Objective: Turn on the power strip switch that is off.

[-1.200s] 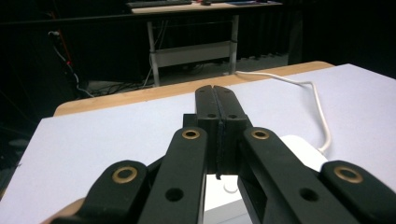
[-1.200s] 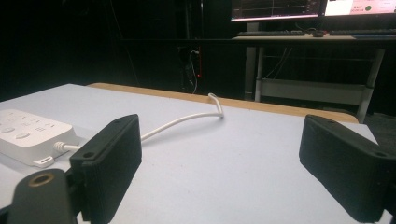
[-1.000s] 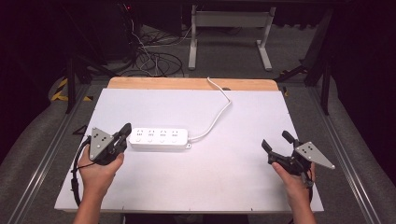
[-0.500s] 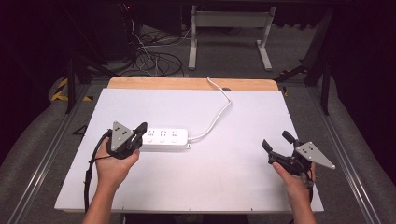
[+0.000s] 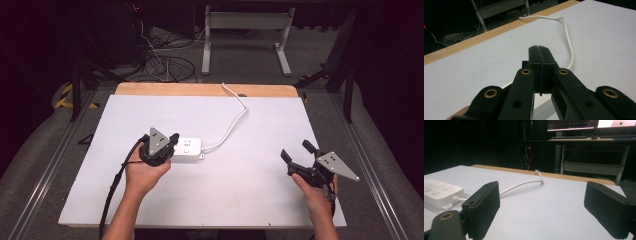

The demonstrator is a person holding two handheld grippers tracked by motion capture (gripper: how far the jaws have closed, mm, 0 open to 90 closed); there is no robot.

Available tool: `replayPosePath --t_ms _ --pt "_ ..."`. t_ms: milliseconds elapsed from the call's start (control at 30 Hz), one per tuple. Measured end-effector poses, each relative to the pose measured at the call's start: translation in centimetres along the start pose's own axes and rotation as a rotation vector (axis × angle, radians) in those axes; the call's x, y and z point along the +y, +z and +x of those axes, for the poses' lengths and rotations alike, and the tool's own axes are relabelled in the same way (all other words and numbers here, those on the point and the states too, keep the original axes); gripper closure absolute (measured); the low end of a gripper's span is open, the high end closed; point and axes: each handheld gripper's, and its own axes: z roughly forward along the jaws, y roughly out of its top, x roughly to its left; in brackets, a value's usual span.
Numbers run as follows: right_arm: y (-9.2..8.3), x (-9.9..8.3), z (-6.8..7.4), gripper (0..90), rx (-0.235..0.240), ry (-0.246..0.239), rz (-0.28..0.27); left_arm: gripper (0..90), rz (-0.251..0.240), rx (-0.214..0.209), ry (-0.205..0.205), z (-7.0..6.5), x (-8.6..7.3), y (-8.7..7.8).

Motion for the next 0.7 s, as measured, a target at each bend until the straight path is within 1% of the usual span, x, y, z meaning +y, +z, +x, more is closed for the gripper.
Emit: replayPosePath --t_ms 33,67,167,200,233,267,333,400,433,467,533,700 --pt "0.0 0.0 0.0 14.2 -0.001 0.0 0.0 90.0 0.007 -0.005 0.001 -0.3 0.2 0.4" --pt "0.0 0.0 0.0 14.2 -0.001 0.0 0.0 90.0 0.007 -0.005 0.001 -0.3 0.2 0.4" --pt "-0.1 0.0 -0.1 14.2 -0.002 0.002 -0.004 90.0 0.03 -0.005 0.009 -0.4 0.2 1.0" --pt "-0.1 0.0 -0.1 14.2 -0.003 0.001 -0.002 90.0 0.042 -0.015 0.011 -0.6 0.1 1.4" --pt "-0.1 0.0 -0.1 14.2 -0.002 -0.001 -0.003 90.0 0.041 -0.019 0.007 -0.7 0.1 1.7" --pt "-0.1 0.0 -0.1 14.2 -0.004 0.003 -0.002 90.0 0.049 -0.026 0.01 -0.8 0.0 1.9" --pt "-0.1 0.0 0.0 14.2 -0.002 0.002 -0.001 90.0 0.057 -0.026 0.015 -1.0 -0.1 2.2" --pt "0.0 0.0 0.0 14.2 -0.001 -0.001 0.001 90.0 0.076 -0.029 0.023 -1.2 -0.1 2.8" --pt "0.0 0.0 0.0 14.2 0.0 0.0 0.001 90.0 0.076 -0.029 0.023 -1.2 -0.1 2.8" --pt "0.0 0.0 0.0 14.2 0.0 -0.001 0.001 90.0 0.088 -0.03 0.03 -1.4 -0.2 3.1" --pt "0.0 0.0 0.0 14.3 0.001 -0.001 0.001 90.0 0.094 -0.032 0.029 -1.4 -0.2 3.3" --pt "-0.1 0.0 0.0 14.3 -0.001 0.004 0.001 90.0 0.151 -0.026 0.022 -1.5 -0.7 4.0"
